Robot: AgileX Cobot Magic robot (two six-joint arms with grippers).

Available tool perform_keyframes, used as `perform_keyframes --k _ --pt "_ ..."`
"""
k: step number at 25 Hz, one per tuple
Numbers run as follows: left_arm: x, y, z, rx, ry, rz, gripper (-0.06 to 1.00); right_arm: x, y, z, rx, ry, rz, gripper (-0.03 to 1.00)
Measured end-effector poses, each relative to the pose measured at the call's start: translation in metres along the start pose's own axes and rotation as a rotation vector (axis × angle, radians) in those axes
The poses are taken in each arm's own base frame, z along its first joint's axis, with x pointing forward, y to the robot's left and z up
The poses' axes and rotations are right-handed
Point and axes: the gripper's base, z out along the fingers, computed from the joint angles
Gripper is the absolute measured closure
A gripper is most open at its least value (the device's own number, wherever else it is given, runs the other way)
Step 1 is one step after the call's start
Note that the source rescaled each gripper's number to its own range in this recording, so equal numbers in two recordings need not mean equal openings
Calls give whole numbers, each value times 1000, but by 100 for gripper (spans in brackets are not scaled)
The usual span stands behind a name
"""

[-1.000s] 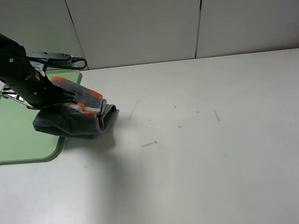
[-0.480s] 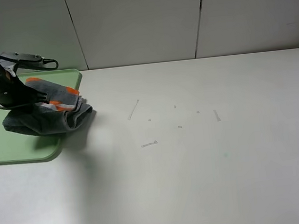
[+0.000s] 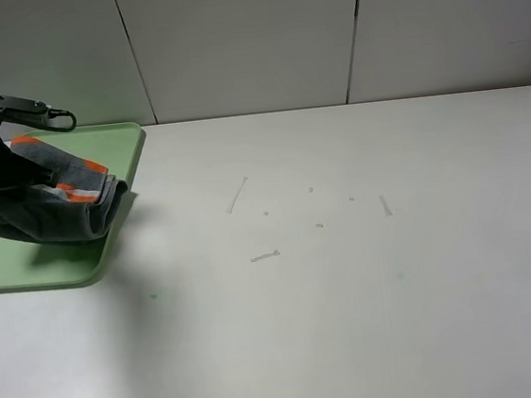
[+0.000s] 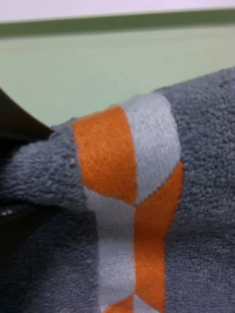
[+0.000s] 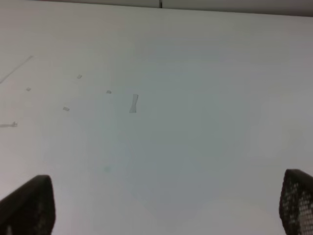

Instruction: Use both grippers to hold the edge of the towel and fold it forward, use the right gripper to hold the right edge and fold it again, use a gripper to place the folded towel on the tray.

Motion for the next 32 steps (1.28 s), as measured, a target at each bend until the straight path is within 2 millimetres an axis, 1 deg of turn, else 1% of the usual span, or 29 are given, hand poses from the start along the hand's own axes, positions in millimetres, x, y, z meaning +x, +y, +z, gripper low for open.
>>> perform_keyframes --k 3,7,8,9,11,13,14,15,17,21,29,32 --pt "0 0 0 -2 -1 -3 79 0 0 0 0 0 0 -3" --pt "1 5 1 -10 3 -24 79 0 0 0 0 0 0 -3" --pt "2 7 1 -13 4 -33 78 0 0 0 0 0 0 -3" --pt "2 8 1 -14 5 -39 74 0 0 0 0 0 0 -3" --pt "2 9 2 -16 5 -43 56 0 0 0 0 0 0 -3" --pt "2 10 2 -17 -1 -39 26 0 0 0 0 0 0 -3" --pt "1 10 2 -16 -6 -37 16 0 0 0 0 0 0 -3" --pt "1 10 2 -15 -9 -37 7 0 0 0 0 0 0 -3" --pt "1 10 2 -15 -12 -34 -1 0 0 0 0 0 0 -3" --pt "1 10 2 -15 -13 -34 -5 0 0 0 0 0 0 -3" --pt "1 10 2 -15 -13 -35 -5 0 0 0 0 0 0 -3" --pt "0 10 -1 -16 -21 -38 -5 0 0 0 0 0 0 -3"
